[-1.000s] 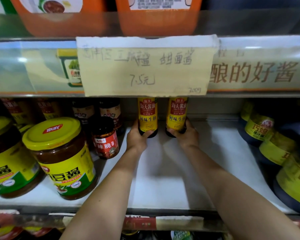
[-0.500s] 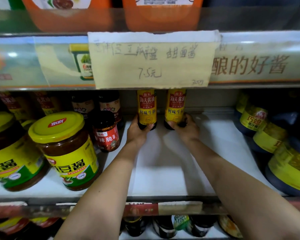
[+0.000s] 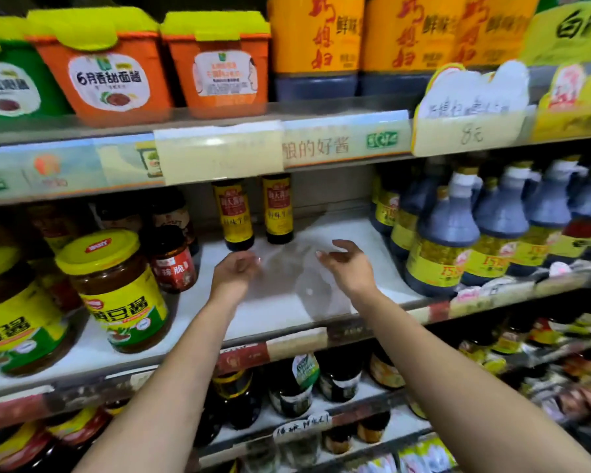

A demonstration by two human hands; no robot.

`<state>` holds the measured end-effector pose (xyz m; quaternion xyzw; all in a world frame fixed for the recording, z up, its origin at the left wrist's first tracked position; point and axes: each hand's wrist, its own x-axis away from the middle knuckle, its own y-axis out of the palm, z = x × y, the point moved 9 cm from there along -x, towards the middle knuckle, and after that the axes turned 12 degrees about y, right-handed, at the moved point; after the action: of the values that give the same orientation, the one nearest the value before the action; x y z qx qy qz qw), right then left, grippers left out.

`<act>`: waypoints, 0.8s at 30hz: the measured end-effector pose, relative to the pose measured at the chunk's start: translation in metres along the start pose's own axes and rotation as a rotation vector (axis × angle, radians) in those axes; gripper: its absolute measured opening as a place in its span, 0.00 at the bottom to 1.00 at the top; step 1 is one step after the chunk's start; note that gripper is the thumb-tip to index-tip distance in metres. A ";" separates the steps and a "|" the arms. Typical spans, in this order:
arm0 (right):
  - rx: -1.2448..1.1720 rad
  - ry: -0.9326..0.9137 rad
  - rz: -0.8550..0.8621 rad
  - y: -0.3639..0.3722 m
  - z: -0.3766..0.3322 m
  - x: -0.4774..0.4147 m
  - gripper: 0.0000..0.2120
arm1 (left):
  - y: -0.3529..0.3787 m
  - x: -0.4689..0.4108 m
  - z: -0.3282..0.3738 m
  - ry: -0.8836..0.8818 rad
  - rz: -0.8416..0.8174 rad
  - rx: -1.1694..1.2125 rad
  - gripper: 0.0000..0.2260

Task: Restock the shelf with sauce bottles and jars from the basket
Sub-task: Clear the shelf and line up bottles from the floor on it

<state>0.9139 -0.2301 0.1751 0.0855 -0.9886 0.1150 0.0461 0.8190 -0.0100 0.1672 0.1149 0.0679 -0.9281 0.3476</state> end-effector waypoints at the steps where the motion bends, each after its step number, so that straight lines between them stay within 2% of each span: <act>1: -0.013 -0.005 0.004 -0.011 0.000 0.008 0.23 | 0.004 0.008 0.007 0.007 -0.024 0.014 0.08; 5: -0.103 0.011 -0.004 -0.049 0.005 0.036 0.20 | 0.033 0.039 0.036 0.036 -0.211 0.040 0.06; 9: -0.172 0.038 -0.032 -0.081 0.019 0.058 0.17 | 0.062 0.067 0.061 0.080 -0.320 0.010 0.03; 14: -0.175 0.015 0.013 -0.132 0.040 0.095 0.16 | 0.109 0.121 0.082 0.117 -0.494 0.025 0.06; 19: -0.135 0.056 0.093 -0.188 0.086 0.132 0.12 | 0.157 0.178 0.076 0.069 -0.618 0.047 0.06; 24: -0.121 0.162 0.186 -0.247 0.151 0.172 0.14 | 0.214 0.244 0.043 -0.044 -0.771 0.017 0.03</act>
<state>0.7783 -0.5299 0.1016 -0.0188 -0.9904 0.0653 0.1200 0.7747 -0.3329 0.1357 0.0636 0.0908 -0.9935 -0.0266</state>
